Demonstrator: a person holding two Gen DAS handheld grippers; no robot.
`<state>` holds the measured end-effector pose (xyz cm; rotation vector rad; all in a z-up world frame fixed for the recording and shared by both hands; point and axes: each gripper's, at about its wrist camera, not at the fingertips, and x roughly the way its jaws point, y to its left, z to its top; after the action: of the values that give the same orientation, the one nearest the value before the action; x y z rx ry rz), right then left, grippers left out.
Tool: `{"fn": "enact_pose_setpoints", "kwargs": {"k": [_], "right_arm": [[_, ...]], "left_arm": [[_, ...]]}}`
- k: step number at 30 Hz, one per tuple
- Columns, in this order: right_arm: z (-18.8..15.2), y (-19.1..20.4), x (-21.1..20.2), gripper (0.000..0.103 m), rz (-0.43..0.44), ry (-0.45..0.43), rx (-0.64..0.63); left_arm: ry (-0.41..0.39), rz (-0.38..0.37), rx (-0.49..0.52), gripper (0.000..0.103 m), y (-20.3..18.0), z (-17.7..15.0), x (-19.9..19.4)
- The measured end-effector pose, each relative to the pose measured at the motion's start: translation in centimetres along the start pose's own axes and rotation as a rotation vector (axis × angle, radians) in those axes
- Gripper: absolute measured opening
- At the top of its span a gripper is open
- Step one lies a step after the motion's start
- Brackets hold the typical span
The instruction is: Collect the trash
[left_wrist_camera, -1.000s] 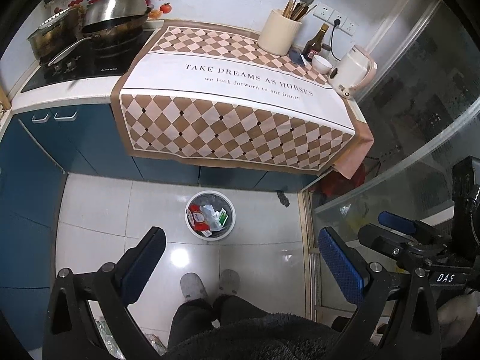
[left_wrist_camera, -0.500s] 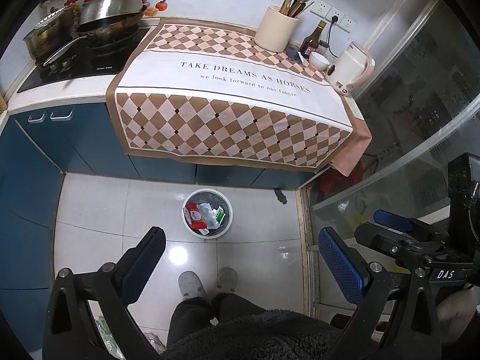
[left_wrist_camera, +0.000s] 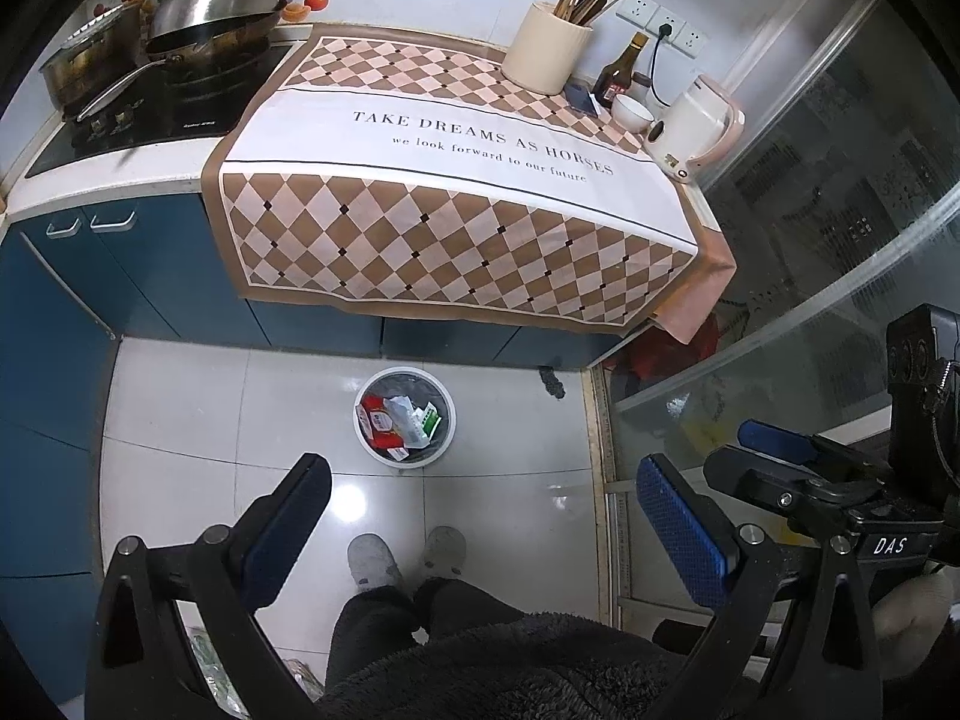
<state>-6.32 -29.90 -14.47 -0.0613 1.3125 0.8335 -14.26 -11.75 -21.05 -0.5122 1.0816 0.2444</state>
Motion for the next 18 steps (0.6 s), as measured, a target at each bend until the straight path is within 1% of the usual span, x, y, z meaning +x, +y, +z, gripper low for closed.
{"fn": "enact_pose_setpoints", "kwargs": {"k": [18], "right_arm": [[-0.39, -0.11, 0.06, 0.103, -0.002, 0.002, 0.008]], "left_arm": [[0.005, -0.024, -0.013, 0.103, -0.10, -0.33, 0.06]]}}
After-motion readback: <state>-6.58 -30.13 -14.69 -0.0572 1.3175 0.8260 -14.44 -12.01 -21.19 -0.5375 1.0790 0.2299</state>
